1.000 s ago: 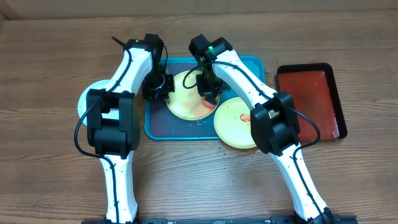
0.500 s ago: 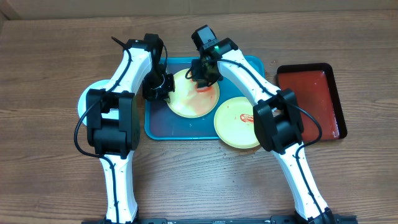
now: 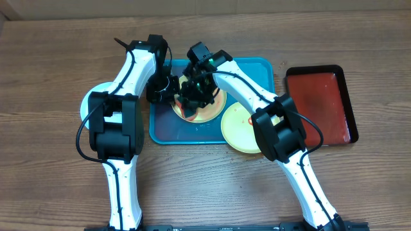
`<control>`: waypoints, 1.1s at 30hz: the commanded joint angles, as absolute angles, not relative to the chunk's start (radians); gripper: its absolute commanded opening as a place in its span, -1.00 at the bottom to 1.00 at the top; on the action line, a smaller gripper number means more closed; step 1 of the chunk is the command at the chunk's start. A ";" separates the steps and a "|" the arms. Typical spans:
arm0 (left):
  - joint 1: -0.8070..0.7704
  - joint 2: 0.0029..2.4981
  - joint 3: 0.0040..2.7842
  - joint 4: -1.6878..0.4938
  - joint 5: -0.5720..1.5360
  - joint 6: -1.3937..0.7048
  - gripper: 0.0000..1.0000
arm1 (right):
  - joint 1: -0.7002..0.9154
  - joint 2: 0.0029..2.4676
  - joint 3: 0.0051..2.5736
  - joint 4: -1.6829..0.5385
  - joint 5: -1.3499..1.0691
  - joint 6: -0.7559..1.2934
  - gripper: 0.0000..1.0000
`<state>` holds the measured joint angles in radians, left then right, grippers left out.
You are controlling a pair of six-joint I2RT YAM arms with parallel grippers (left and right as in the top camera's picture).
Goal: Clean dirty plates on tray and stack at the side
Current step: 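Scrub the yellow plate with the sponge while left gripper holds it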
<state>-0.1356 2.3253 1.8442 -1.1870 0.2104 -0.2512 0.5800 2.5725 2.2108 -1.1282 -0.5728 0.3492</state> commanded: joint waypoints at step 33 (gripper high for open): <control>-0.131 2.400 1.799 -1.154 0.125 -0.232 -0.92 | 0.569 2.614 2.316 -1.052 -0.389 0.309 -0.91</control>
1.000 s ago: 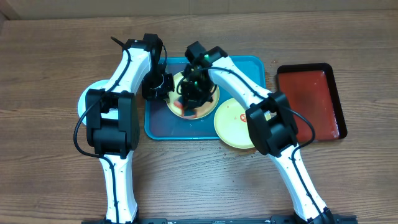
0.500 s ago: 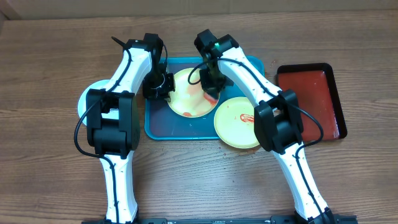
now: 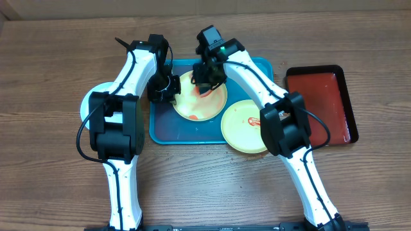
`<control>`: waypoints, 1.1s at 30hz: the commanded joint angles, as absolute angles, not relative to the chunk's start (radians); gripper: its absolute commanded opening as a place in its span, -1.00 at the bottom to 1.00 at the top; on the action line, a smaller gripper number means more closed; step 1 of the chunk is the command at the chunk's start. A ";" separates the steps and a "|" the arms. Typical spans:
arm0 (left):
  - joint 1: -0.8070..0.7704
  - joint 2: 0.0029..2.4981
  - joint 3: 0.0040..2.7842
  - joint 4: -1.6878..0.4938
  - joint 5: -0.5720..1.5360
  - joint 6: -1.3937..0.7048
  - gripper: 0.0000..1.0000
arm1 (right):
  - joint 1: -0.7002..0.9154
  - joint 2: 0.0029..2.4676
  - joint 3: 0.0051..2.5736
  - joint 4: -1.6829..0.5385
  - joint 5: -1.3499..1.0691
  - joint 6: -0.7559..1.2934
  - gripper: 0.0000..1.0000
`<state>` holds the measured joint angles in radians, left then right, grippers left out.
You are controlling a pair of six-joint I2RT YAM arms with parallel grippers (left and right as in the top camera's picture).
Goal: Clean dirty plates on tray and stack at the side
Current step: 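Scrub the yellow plate with the sponge while left gripper holds it, then raise the sponge with right gripper, lift yellow plate with left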
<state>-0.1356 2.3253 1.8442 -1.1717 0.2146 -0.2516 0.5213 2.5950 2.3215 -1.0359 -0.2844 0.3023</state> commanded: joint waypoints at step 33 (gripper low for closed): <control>-0.176 1.989 1.811 -1.152 -0.130 -0.217 -0.92 | 0.187 2.044 2.320 -1.388 -0.177 0.235 -0.92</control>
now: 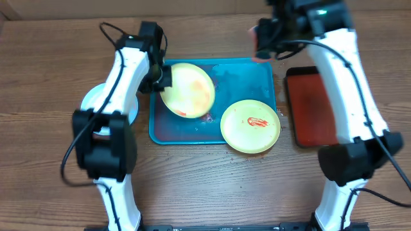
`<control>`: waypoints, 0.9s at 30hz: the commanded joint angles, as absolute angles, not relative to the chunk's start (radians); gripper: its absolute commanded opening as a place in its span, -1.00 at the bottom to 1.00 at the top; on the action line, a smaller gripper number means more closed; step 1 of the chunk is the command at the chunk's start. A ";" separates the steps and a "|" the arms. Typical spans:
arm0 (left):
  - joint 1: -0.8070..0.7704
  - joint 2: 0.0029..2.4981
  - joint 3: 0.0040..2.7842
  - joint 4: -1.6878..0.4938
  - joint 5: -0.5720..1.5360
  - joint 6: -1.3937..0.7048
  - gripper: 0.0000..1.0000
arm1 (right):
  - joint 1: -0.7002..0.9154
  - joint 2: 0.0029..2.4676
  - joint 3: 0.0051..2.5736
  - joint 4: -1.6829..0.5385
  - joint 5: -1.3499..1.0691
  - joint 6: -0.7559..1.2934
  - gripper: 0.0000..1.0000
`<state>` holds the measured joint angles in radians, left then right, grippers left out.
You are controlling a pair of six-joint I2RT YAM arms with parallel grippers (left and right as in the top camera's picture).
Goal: Clean dirty plates on tray and stack at the side
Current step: 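Raise the sponge with right gripper, lift yellow plate with left, then carry the yellow plate left and stack it on the white plate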
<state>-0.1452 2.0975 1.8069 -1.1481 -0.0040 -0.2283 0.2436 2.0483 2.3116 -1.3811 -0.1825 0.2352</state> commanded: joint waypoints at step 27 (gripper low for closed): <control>-0.680 1.902 1.811 -1.339 -1.290 -0.553 -0.91 | 0.058 2.044 2.319 -1.412 -0.179 0.235 -0.92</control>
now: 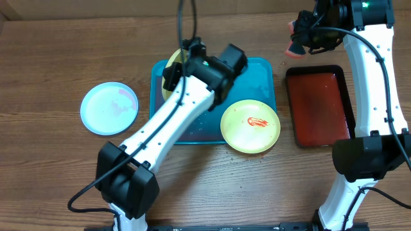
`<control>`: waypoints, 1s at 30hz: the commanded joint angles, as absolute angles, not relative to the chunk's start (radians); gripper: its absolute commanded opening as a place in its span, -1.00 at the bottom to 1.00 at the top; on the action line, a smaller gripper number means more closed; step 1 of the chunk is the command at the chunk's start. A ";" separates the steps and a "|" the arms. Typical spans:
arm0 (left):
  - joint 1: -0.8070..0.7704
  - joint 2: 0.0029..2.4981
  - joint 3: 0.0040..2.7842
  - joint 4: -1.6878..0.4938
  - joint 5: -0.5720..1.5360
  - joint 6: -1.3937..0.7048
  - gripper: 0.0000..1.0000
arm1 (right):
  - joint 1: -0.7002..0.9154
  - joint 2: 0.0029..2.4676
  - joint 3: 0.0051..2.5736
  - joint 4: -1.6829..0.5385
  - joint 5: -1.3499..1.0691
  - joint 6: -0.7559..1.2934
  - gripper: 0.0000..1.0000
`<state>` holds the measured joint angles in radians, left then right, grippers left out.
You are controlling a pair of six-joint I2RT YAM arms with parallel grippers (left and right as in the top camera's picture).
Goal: Clean dirty plates on tray and stack at the side
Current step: 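Carry the yellow plate left and stack it on the white plate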
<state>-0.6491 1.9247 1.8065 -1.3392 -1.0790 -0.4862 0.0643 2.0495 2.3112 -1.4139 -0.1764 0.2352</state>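
My left gripper [172,73] is raised over the left part of the teal tray [257,80], shut on the rim of a yellow plate [173,60]. That plate is tilted steeply and mostly hidden behind the arm. A second yellow plate [250,125] with a red smear lies over the tray's front right corner. A light blue plate [109,108] rests on the table to the left of the tray. My right gripper [300,37] hangs at the back right, just behind the red tray [320,106], shut on a small red sponge [295,47].
The red tray lies on the wooden table to the right of the teal one. My raised left forearm [173,128] crosses over the teal tray's front left part and hides it.
My left arm has lifted higher and tipped the yellow plate up nearly on edge. My right gripper has moved further right with the sponge, from behind the teal tray to behind the red tray.
At first my right gripper pressed the sponge on the yellow plate in the teal tray while my left gripper held its rim. Then the sponge sat at the plate's far side. Later the right arm stood clear at the back, the plate lifted and tilted, now steeper.
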 commanded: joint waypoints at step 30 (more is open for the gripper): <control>-0.458 1.905 1.801 -1.289 -0.445 -0.445 -0.91 | 0.056 2.044 2.319 -1.416 -0.176 0.235 -0.92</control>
<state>-0.5587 1.9247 1.8065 -1.3113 -0.7784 -0.5320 0.0605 2.0495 2.3112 -1.4220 -0.1761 0.2356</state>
